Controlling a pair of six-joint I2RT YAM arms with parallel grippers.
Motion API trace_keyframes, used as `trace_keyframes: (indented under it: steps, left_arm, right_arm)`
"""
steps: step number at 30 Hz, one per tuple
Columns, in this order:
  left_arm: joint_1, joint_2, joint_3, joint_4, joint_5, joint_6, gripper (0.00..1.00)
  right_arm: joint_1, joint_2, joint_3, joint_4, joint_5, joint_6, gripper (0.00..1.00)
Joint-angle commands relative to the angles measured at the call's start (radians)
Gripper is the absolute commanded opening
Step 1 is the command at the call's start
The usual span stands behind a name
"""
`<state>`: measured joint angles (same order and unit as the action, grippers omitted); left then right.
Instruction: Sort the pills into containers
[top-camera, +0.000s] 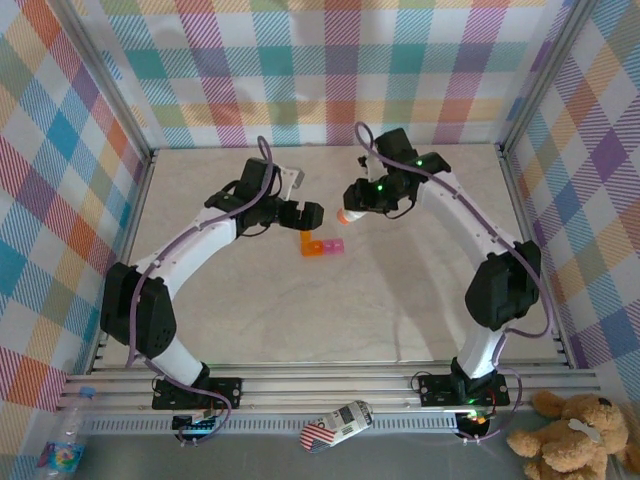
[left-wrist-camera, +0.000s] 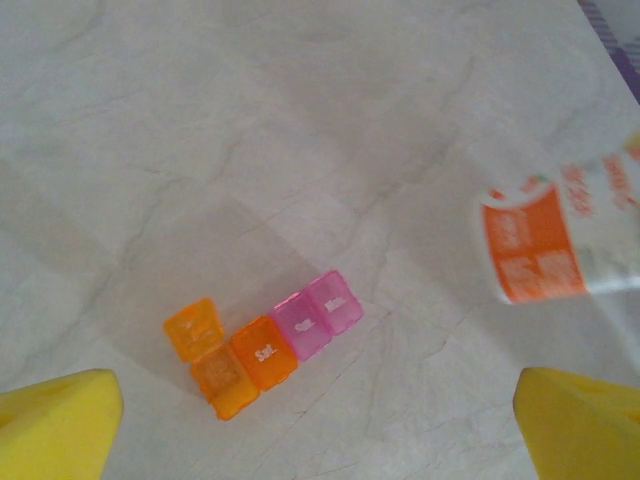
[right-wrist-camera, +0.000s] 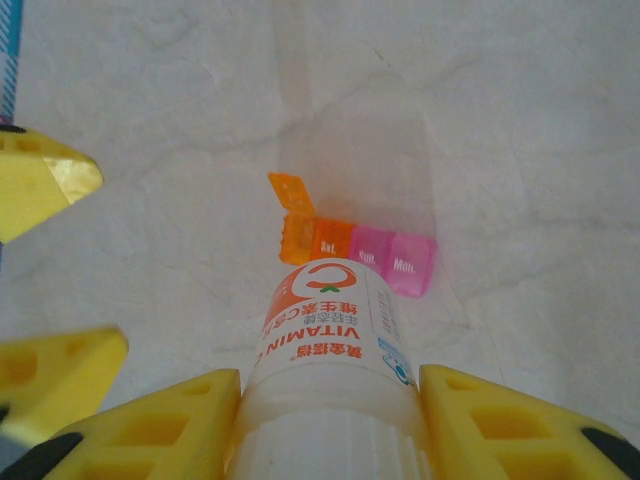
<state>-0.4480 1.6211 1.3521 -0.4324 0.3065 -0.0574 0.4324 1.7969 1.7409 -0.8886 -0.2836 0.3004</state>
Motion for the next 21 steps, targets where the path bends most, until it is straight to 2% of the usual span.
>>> trace_keyframes:
  steps: [1,5,9,16,21]
  left_arm:
    - [0.009,0.065,0.090,-0.067,0.094,0.121,0.98]
    - [0.009,0.103,0.114,-0.068,0.135,0.220,0.96]
    - [0.009,0.109,0.097,-0.051,0.173,0.291,0.91]
    - [0.006,0.045,0.022,0.056,0.189,0.254,0.84]
    - [-0.014,0.059,0.038,0.051,0.206,0.253,0.84]
  right_arm:
    - [-0.036,0.039,0.086,-0.078,-0.099,-0.058,0.38]
    - [-0.068,0.072,0.137,-0.088,-0.108,-0.098,0.38]
    - [-0.101,0.095,0.164,-0.106,-0.198,-0.122,0.38]
    - [-0.108,0.143,0.199,-0.212,-0.354,-0.238,0.39]
    - [-0.108,0.168,0.216,-0.237,-0.416,-0.263,0.39]
